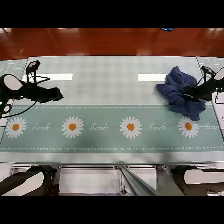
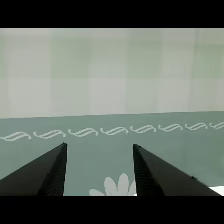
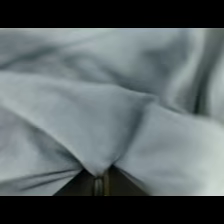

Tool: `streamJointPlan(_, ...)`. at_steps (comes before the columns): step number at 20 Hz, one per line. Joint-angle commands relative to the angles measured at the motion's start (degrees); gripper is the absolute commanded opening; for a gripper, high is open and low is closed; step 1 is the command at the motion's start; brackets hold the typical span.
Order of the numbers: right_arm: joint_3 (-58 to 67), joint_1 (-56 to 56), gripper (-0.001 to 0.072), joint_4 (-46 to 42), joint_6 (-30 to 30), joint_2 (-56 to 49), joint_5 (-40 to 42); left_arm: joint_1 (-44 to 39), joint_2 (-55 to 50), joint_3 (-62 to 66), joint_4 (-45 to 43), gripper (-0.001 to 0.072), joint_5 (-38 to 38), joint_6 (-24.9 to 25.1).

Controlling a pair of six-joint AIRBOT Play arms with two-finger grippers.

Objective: Fold the shirts.

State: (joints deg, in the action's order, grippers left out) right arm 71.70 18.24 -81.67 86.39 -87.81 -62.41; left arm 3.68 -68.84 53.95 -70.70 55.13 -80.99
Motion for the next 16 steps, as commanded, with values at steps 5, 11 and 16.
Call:
streamJointPlan(5, 10.6, -2.7, 0.0022, 9.0, -5.9, 22.2, 0.5, 1.7, 17.9, 0.5, 0.0, 0.0507, 1.7, -1.6)
streamJointPlan(11, 29.0, -12.6, 0.0022, 9.1, -5.9, 28.0, -0.7, 1.6, 30.4, 0.5, 0.2, 0.0507, 2.5, -3.3)
streamJointPlan(16, 39.4, -24.4, 0.0022, 9.8, -5.3, 28.0, -2.5, 1.6, 34.6, 0.5, 2.8, 0.0507, 4.8, -3.3)
